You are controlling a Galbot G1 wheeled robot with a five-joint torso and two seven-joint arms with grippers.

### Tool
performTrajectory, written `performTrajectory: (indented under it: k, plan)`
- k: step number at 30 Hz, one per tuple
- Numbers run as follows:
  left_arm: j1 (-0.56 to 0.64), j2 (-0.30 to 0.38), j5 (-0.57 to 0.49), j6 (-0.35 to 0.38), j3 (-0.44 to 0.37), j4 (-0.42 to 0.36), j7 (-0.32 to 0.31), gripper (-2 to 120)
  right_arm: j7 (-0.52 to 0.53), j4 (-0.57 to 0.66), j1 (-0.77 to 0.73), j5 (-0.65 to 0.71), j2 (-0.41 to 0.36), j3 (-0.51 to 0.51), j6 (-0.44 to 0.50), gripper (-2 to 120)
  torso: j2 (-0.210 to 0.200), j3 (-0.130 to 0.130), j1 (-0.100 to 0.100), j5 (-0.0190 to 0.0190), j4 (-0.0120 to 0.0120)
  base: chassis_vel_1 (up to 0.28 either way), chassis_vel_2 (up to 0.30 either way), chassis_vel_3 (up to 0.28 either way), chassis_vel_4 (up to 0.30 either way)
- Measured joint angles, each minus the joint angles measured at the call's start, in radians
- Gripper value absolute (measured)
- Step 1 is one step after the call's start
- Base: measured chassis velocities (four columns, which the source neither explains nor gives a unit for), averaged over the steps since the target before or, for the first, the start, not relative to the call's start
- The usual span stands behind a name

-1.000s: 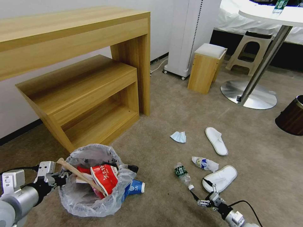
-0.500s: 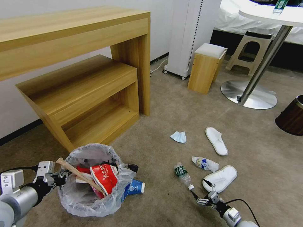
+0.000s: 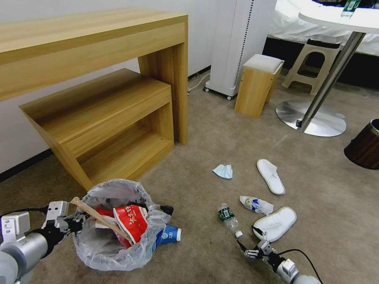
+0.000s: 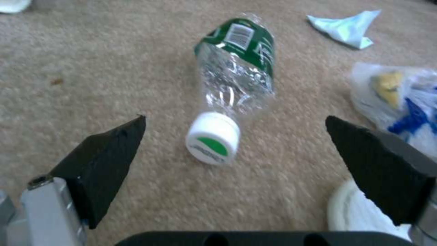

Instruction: Pick up the trash bin and place the garbage on the floor into it.

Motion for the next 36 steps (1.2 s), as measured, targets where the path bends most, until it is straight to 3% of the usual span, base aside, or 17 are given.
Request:
performTrajectory:
  k: [32, 36]
  plan:
    - [-0.021, 0.006, 0.000, -0.007, 0.022, 0.019, 0.001, 0, -0.074, -0.027, 0.024, 0.024, 0.000, -0.036, 0.003, 100, 0.000, 0.000, 0.000, 0.0002, 0.0000, 0.000, 0.000, 0.000, 0.000]
    - [-0.019, 0.003, 0.000, -0.008, 0.021, 0.015, 0.001, 0, -0.071, -0.035, 0.029, 0.021, 0.008, -0.036, 0.003, 91, 0.000, 0.000, 0.000, 0.0001, 0.0000, 0.000, 0.000, 0.000, 0.000]
